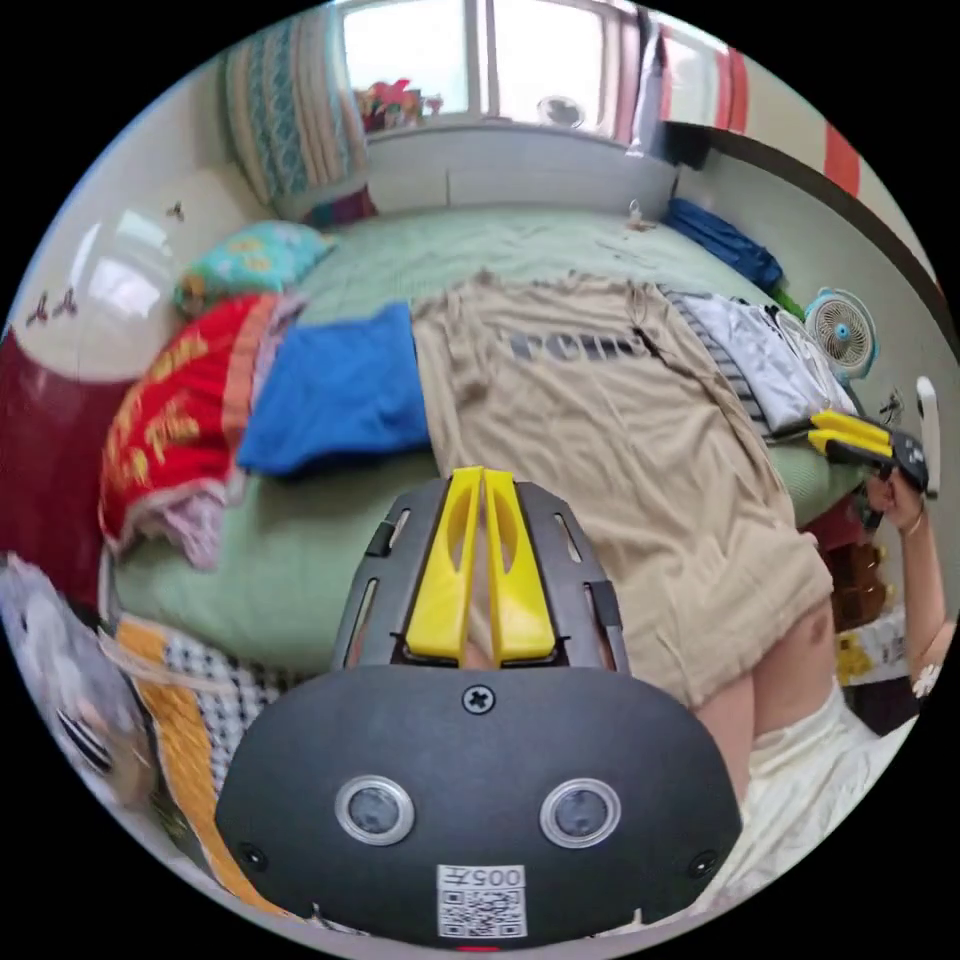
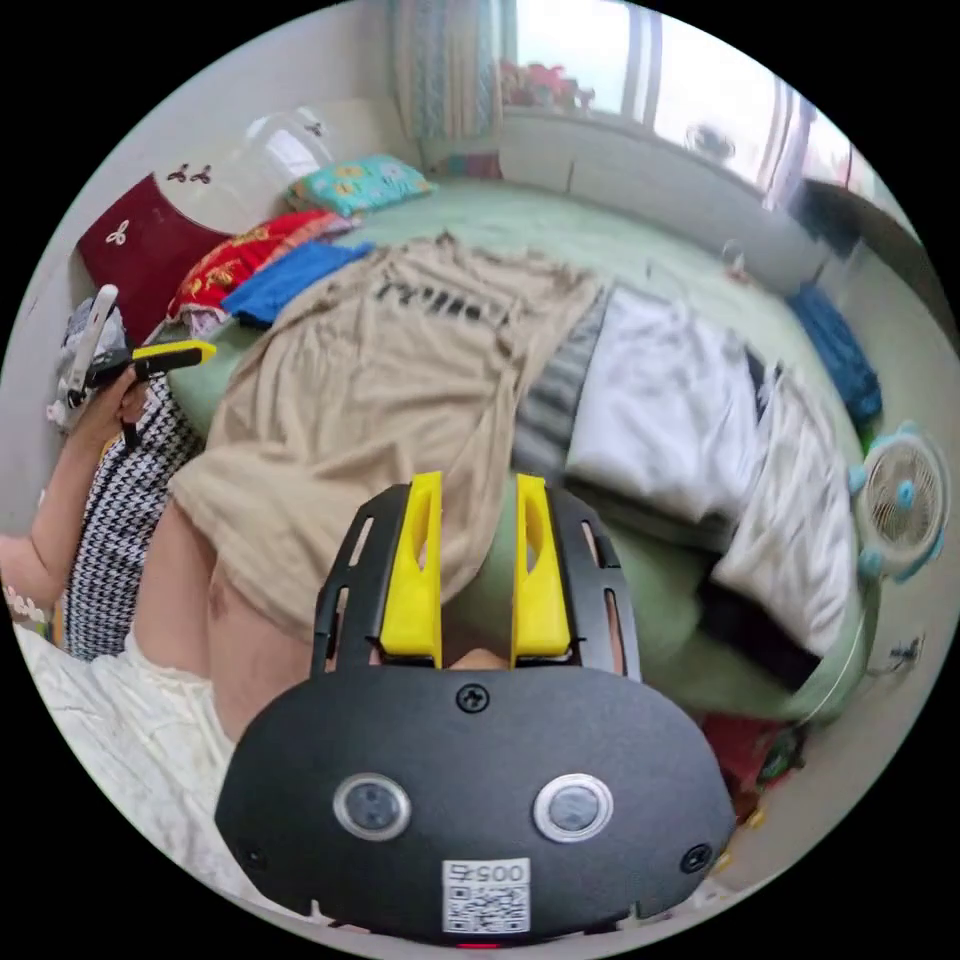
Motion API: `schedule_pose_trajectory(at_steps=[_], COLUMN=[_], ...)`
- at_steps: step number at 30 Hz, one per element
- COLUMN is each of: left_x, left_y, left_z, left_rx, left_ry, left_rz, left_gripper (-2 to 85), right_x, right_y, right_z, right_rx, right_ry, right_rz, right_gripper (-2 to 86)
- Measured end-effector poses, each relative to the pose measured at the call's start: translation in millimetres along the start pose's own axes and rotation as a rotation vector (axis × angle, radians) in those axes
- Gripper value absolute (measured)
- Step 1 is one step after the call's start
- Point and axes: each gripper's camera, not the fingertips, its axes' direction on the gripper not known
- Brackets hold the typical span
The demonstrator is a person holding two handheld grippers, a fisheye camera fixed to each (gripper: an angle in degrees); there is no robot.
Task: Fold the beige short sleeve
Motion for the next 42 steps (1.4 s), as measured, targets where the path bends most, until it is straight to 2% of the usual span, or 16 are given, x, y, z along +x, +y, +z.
schedule_pose_trajectory(at_steps=[5, 10, 16, 18, 21, 25, 28, 32, 35, 37, 42], left_x=[-36, -53, -82, -92, -108, -117, -121, -118, -132, -146, -176], left_y=[-138, -236, -304, -317, -331, -349, -362, -375, -395, -414, -470], left_z=[103, 213, 332, 359, 382, 403, 417, 422, 408, 401, 393], left_rx=[-0.073, -0.144, -0.307, -0.313, -0.305, -0.303, -0.297, -0.248, -0.173, -0.148, -0.008], left_ry=[-0.011, -0.073, 0.091, 0.183, 0.253, 0.287, 0.312, 0.183, 0.15, 0.136, -0.124], left_rz=[0.149, 0.276, 0.303, 0.283, 0.268, 0.271, 0.274, 0.295, 0.272, 0.24, 0.058], left_gripper=[10.6, 15.3, 15.5, 14.5, 13.1, 11.2, 7.3, 4.1, 3.3, 3.1, 3.4], right_x=[51, 100, 137, 143, 150, 156, 160, 153, 142, 144, 141], right_y=[-131, -248, -328, -343, -362, -378, -385, -390, -395, -414, -460], right_z=[60, 144, 198, 209, 227, 245, 250, 236, 210, 180, 143], right_rx=[-0.046, -0.205, -0.306, -0.317, -0.374, -0.441, -0.432, -0.436, -0.368, -0.244, -0.073], right_ry=[-0.04, -0.096, -0.112, -0.12, -0.108, -0.205, -0.229, -0.353, -0.258, -0.193, -0.006], right_rz=[-0.123, -0.229, -0.298, -0.307, -0.319, -0.284, -0.217, -0.232, -0.277, -0.227, -0.078], right_gripper=[13.2, 13.4, 13.1, 12.9, 12.5, 11.4, 9.9, 0.4, -1.1, -1.5, -1.6])
